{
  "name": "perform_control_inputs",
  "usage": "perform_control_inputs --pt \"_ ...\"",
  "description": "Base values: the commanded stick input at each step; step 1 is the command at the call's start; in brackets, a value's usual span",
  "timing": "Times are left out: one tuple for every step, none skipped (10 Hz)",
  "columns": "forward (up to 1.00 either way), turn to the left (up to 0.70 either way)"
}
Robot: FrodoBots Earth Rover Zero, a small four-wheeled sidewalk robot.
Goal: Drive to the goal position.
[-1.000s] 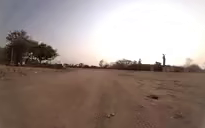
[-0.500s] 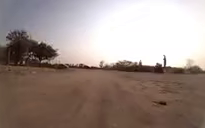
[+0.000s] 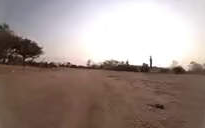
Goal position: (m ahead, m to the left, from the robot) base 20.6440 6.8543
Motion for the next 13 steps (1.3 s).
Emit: perform_control_inputs --pt "0.7 0.0" --pt "0.7 0.0" --pt "0.7 0.0" --pt "0.7 0.0" --pt "0.7 0.0" --pt "0.7 0.0" --pt "0.7 0.0" --pt "0.7 0.0" --pt "0.7 0.0" --pt "0.7 0.0" --pt "0.7 0.0" --pt "0.7 0.0" --pt "0.7 0.0"
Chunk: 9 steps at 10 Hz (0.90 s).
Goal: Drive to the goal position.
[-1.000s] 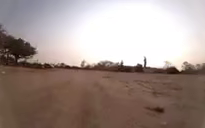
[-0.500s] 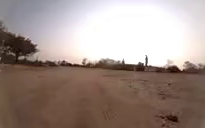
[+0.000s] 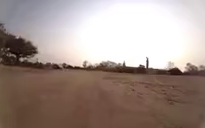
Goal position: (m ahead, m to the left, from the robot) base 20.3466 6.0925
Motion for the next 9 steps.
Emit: perform_control_inputs --pt "0.7 0.0" --pt "0.7 0.0" --pt "0.7 0.0" --pt "0.7 0.0" --pt "0.7 0.0" --pt "0.7 0.0" --pt "0.7 0.0" --pt "0.7 0.0" --pt "0.7 0.0"
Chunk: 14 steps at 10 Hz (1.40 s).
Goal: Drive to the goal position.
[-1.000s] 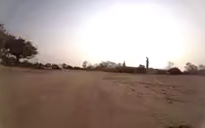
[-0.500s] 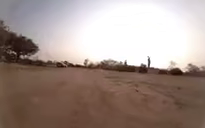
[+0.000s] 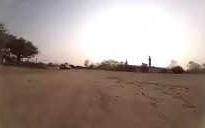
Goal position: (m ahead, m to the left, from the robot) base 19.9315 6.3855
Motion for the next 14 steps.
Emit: perform_control_inputs --pt "0.7 0.0" --pt "0.7 0.0" --pt "0.7 0.0" --pt "0.7 0.0" --pt "0.7 0.0" --pt "0.7 0.0" --pt "0.7 0.0" --pt "0.7 0.0" --pt "0.7 0.0" --pt "0.7 0.0" --pt "0.7 0.0" --pt "0.7 0.0" --pt "0.7 0.0" --pt "0.7 0.0"
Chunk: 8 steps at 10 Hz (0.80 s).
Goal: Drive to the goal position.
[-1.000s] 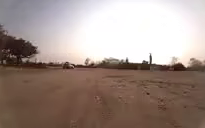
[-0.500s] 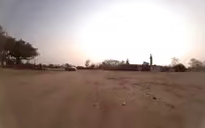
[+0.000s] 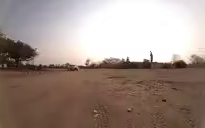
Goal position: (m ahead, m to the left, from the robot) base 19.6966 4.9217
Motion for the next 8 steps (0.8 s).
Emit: perform_control_inputs --pt "0.7 -0.03" --pt "0.7 -0.2" --pt "0.7 -0.35" --pt "0.7 -0.35" --pt "0.7 -0.35" --pt "0.7 -0.19" --pt "0.7 -0.02" --pt "0.7 0.0"
